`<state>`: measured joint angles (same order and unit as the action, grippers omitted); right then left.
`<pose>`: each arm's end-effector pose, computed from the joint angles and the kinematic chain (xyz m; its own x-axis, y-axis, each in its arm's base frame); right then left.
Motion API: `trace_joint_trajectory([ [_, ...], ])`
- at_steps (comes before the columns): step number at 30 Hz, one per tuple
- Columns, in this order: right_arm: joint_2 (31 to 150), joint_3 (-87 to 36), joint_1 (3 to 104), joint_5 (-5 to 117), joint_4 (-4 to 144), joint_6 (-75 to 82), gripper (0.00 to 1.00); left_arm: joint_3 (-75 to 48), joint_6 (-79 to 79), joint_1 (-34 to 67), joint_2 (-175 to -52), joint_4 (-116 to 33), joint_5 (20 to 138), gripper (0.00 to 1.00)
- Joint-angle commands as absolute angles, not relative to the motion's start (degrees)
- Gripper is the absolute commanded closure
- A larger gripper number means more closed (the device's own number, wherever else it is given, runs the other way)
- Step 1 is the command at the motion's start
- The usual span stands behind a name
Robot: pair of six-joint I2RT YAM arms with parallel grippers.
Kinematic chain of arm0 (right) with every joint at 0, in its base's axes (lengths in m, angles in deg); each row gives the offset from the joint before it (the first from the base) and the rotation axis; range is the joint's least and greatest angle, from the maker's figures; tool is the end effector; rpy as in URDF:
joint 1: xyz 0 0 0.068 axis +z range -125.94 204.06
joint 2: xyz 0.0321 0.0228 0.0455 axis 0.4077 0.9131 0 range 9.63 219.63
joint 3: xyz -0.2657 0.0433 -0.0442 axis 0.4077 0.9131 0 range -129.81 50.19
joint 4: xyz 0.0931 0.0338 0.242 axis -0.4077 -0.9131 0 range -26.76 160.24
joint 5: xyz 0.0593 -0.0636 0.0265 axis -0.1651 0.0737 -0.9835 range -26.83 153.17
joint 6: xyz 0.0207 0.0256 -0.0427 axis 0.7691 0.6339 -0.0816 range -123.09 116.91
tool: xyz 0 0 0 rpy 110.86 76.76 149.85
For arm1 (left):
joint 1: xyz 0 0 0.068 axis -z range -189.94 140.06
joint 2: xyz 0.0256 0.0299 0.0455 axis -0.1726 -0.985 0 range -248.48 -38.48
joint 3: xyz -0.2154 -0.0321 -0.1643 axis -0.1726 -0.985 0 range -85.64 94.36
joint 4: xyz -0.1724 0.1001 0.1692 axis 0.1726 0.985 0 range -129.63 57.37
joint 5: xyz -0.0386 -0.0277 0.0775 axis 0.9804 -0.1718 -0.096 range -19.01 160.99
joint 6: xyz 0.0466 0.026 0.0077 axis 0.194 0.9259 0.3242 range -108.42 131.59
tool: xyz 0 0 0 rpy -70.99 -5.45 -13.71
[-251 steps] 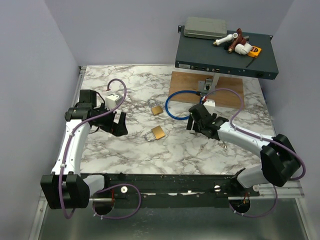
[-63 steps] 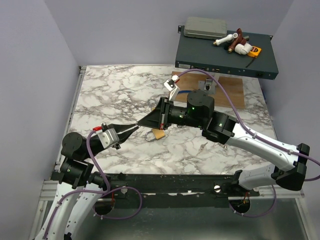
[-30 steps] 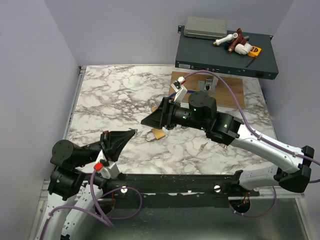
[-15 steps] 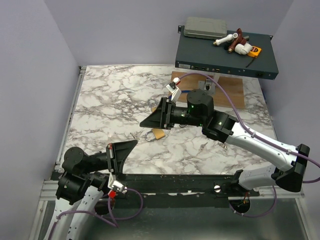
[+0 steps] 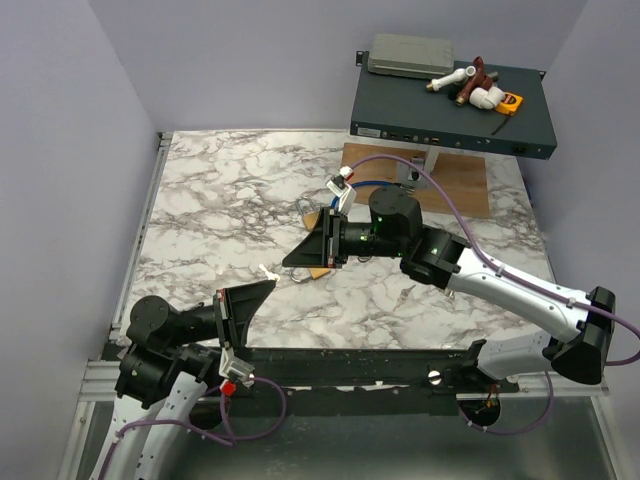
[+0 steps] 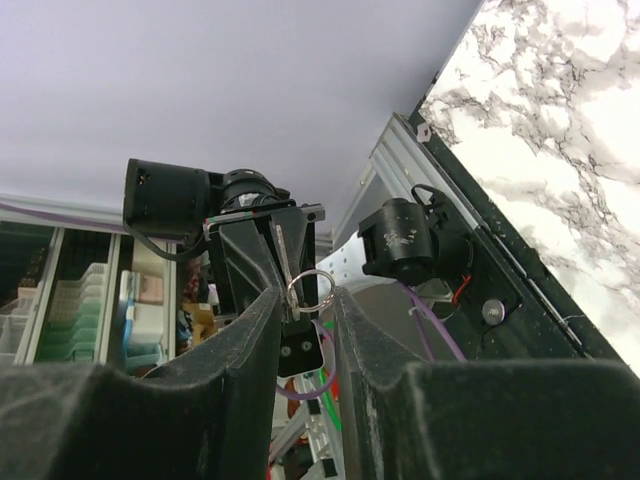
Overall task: Unlock with the key
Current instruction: Pick up the key from the center of the board.
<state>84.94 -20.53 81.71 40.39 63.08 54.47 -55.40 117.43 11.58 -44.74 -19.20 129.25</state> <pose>0.1524 0.2665 0.3875 -0.8869 0.0538 -0.4588 -0.4348 0.2379 0.8685 0.0350 -0.0464 0.3024 0.9295 0.1776 0.3231 -0.3237 -0.0268 0.9458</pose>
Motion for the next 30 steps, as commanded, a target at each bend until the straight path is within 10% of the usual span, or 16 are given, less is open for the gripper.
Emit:
trace_joint_trajectory([
  [1,85.1,-19.0,81.7,37.6,65.8,54.3,0.72,-55.2,118.2,11.9,-44.9,-20.6,130.9,1.0],
  [30,88.9,-18.5,81.9,33.2,74.1,53.9,0.81,-54.3,114.2,11.9,-47.9,-23.0,128.9,1.0],
])
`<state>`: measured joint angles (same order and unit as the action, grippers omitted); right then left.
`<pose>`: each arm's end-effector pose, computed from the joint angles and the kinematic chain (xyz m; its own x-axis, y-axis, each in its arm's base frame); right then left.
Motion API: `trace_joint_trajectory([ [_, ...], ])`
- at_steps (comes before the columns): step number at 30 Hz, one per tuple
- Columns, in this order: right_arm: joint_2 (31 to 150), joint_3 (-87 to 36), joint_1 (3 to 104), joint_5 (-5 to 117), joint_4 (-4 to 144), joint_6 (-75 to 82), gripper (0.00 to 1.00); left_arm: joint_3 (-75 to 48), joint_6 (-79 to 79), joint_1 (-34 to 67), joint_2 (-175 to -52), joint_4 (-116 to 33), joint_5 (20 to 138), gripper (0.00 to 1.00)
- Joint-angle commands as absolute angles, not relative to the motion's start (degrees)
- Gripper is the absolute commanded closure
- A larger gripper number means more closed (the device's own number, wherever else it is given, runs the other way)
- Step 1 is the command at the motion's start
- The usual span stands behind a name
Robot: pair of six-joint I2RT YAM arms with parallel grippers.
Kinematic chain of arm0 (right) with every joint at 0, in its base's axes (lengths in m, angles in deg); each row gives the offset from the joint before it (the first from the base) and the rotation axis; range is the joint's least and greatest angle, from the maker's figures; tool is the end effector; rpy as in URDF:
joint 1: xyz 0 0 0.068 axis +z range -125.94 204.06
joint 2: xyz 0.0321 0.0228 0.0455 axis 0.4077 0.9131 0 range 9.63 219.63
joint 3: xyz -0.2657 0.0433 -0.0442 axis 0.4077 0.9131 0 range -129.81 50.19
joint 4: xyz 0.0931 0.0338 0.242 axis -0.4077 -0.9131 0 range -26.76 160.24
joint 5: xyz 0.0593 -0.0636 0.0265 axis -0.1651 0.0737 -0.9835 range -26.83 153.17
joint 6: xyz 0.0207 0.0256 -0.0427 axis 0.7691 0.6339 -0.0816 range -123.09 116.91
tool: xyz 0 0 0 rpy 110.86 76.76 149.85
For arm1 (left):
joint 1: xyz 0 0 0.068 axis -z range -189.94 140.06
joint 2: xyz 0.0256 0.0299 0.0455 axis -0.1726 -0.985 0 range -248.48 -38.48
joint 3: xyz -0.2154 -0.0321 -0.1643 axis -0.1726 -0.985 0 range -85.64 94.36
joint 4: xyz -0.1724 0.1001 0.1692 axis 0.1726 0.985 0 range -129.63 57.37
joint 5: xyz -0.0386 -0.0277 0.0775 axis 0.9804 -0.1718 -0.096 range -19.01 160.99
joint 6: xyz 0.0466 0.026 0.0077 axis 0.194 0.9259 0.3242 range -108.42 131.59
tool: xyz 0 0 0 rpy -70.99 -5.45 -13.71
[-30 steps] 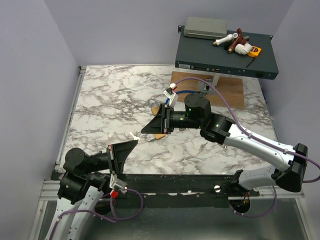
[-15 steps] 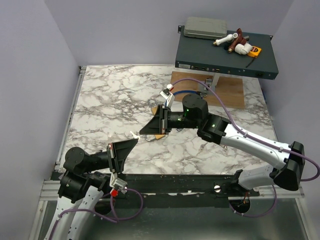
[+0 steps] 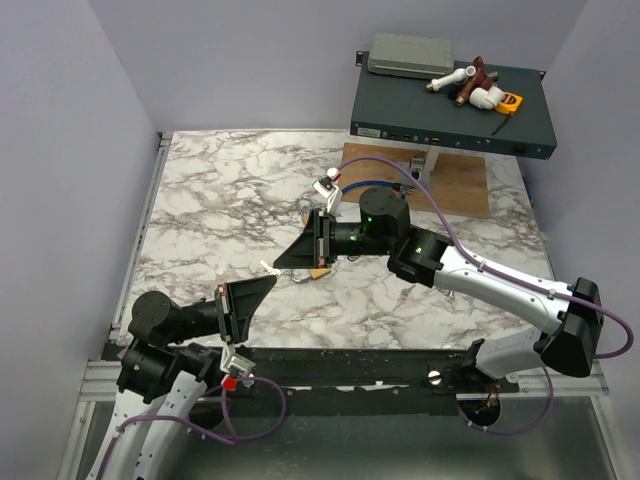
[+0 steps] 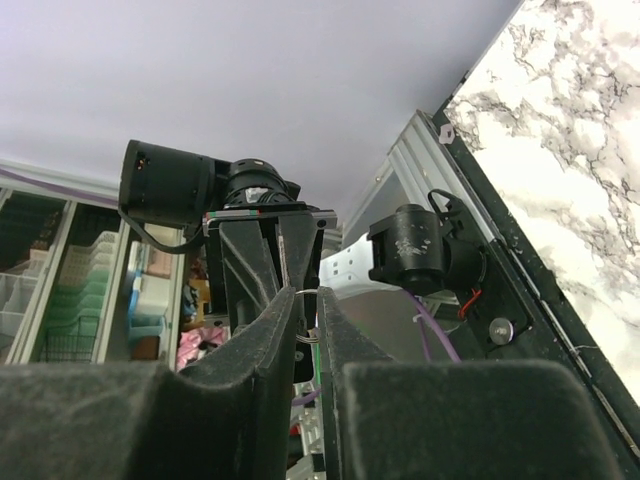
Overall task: Unlock with the key
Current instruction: Pick up the key from the center of the board.
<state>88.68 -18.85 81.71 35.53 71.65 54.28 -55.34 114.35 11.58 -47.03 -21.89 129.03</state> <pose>0.1604 0.2842 0.3736 -0.8800 0.0047 -0.4749 -0.4686 0.1529 0.8701 0.0418 -0.0490 0.3057 0.9429 0.1832 0.2782 -0.2803 -0.0153 0.9598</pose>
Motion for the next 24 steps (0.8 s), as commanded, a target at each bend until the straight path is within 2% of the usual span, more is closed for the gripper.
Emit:
trace_joint_trajectory([
  [1,88.6,-18.4,81.9,33.4,73.8,53.7,0.8,-54.4,114.1,11.9,-47.9,-23.1,128.8,1.0],
  [6,86.9,-18.2,81.9,35.4,72.0,52.8,0.75,-54.5,114.0,11.9,-47.7,-23.2,128.6,1.0],
  [24,84.8,-17.0,81.8,36.3,71.6,53.3,0.75,-54.5,113.3,11.9,-46.9,-24.2,128.5,1.0],
])
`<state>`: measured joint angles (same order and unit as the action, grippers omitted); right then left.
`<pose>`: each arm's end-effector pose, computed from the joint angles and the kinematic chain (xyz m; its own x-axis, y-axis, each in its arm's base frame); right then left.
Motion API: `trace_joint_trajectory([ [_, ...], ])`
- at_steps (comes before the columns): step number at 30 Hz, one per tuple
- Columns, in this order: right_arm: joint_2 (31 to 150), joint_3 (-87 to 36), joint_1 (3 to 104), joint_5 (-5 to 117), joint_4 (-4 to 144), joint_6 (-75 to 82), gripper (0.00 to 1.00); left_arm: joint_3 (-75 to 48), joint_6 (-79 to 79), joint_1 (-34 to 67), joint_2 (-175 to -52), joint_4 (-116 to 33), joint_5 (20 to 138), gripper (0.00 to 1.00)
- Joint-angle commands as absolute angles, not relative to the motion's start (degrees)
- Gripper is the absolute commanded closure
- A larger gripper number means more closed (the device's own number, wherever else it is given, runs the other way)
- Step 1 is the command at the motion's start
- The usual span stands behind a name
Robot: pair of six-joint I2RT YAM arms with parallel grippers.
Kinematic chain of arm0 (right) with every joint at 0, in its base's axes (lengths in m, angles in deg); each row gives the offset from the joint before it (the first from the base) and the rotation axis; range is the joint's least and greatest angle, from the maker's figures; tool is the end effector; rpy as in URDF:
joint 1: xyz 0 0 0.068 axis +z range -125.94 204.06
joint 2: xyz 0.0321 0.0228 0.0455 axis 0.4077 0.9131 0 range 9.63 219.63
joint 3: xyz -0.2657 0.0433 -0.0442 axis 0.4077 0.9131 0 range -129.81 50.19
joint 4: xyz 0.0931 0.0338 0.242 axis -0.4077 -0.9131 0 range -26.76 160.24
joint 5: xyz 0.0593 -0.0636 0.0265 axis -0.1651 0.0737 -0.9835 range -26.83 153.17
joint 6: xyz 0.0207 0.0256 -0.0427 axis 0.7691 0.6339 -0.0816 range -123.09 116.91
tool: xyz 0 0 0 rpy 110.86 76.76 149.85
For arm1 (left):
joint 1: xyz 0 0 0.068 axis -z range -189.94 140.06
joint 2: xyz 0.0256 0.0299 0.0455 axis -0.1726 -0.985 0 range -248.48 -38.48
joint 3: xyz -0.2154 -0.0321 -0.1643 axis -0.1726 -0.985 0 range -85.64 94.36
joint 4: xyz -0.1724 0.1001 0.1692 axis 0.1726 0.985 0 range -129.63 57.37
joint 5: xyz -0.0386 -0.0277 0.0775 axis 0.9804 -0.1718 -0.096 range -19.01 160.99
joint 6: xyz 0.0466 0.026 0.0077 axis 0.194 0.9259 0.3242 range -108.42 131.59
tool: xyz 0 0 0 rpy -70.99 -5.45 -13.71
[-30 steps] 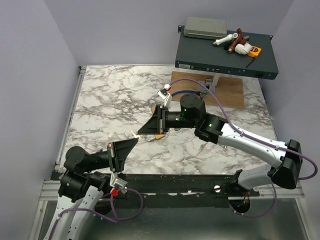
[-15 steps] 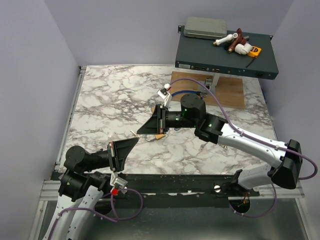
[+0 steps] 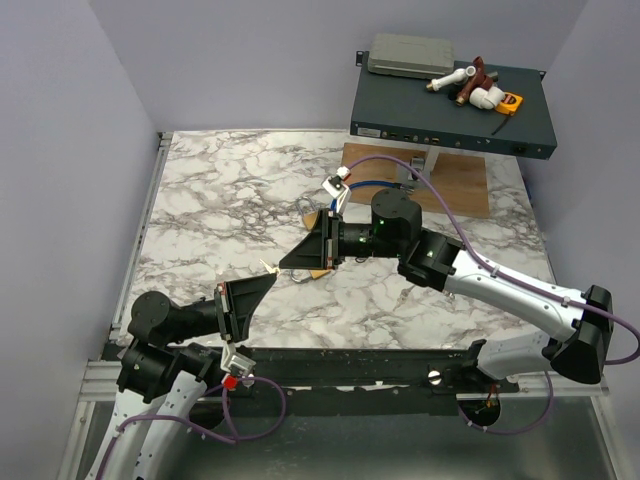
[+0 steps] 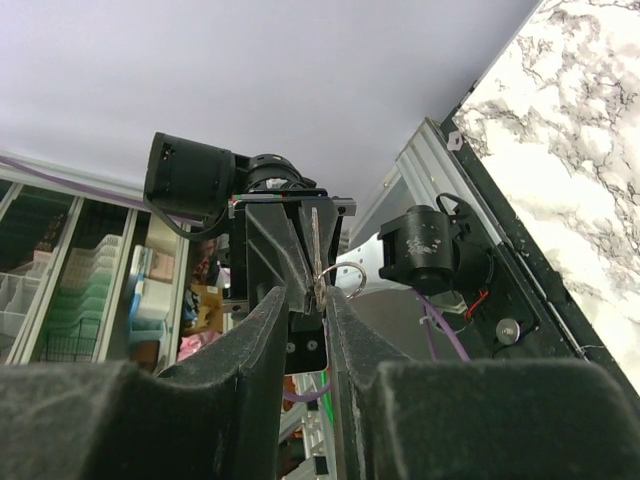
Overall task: Unlock with the key
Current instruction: Pick up the key from the center of the board.
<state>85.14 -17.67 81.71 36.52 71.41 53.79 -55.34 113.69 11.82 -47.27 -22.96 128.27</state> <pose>0.1522 0.2704 0.3842 -0.8650 0.0331 -0.5006 -0.4924 0.1353 0.8598 0.0427 -0.0494 0.3073 0.9408 0.1936 0.2783 -0.2819 -0.0096 0.9594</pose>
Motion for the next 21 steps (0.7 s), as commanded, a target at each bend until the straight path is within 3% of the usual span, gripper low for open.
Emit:
trace_joint_trajectory([
  [1,85.1,-17.0,81.9,35.9,72.1,53.5,0.75,-54.6,113.1,11.9,-46.9,-24.4,128.5,1.0],
  [21,87.2,-18.3,82.4,31.7,74.7,53.1,0.77,-54.8,112.1,11.9,-47.1,-26.3,127.8,1.0],
])
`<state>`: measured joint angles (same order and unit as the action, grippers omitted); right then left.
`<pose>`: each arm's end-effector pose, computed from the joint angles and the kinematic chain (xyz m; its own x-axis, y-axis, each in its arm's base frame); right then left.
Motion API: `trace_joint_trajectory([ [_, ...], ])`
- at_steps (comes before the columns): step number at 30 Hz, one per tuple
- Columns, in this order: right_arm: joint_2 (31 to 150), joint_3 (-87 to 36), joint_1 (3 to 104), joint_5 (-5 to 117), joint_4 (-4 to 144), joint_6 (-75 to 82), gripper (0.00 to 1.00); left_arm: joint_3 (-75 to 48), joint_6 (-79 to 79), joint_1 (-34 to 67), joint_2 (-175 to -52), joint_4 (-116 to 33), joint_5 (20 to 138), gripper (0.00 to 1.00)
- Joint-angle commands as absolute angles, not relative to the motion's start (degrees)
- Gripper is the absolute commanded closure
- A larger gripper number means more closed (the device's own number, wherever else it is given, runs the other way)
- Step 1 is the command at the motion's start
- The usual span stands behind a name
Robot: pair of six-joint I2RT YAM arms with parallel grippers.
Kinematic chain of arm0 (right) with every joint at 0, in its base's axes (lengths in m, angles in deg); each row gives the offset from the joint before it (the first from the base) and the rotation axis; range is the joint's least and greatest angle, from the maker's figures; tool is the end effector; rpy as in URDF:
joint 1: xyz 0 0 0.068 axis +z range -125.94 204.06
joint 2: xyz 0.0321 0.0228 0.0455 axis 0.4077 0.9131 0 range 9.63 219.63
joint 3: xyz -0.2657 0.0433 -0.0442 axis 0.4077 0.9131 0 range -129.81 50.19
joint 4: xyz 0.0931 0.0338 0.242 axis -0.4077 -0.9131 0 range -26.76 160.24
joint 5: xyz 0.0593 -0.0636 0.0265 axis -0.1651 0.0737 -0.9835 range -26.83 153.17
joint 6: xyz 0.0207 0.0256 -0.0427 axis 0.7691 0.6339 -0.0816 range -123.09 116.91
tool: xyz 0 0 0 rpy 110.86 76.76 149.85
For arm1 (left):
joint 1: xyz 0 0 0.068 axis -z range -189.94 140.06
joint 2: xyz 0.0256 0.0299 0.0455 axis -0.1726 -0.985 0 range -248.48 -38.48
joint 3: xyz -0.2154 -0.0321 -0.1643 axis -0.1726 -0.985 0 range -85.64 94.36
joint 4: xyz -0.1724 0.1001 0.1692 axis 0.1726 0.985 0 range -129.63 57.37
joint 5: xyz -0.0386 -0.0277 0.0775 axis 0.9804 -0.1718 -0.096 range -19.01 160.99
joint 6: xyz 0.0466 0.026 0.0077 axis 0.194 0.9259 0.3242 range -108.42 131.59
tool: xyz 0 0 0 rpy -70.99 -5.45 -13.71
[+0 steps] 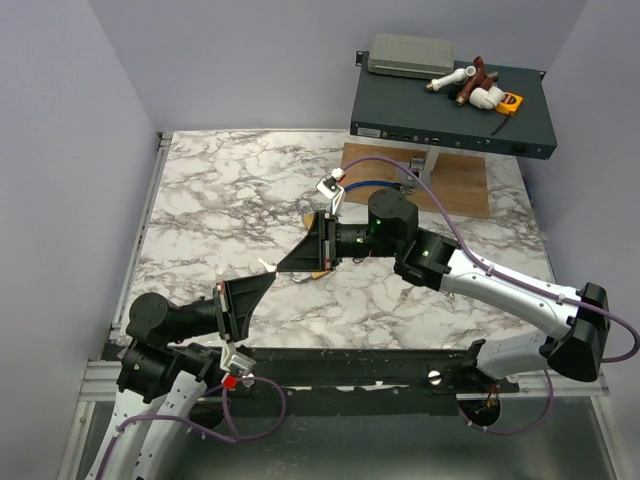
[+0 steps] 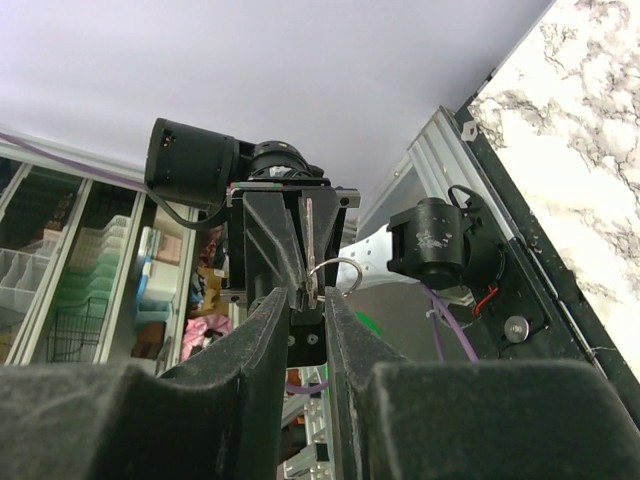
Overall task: Unlock with the key
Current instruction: Pick up the key from the center of the board.
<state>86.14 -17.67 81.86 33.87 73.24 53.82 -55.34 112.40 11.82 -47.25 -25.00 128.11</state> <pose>0.1526 0.2752 0.3825 -0.8642 -0.0014 -0.5031 -0.5008 0.0984 0.8600 0.0424 -0.0492 0.3107 0.9373 0.2001 0.2853 -0.2926 0.0071 0.9562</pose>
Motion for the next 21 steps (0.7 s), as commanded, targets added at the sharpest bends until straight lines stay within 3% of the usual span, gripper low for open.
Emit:
trace_joint_trajectory([
  [1,87.2,-18.3,82.4,31.7,75.0,53.2,0.77,-54.8,112.0,11.9,-47.1,-26.4,127.8,1.0],
  [8,87.9,-18.5,83.0,31.4,75.8,53.4,0.81,-54.9,111.8,11.9,-47.5,-26.8,127.5,1.0],
  [18,88.7,-18.3,83.6,31.4,76.9,53.3,0.99,-55.0,112.1,11.9,-47.4,-26.6,127.5,1.0],
  [21,88.6,-18.5,83.6,31.9,76.8,53.0,0.99,-54.8,112.4,11.9,-47.3,-25.9,127.8,1.0],
])
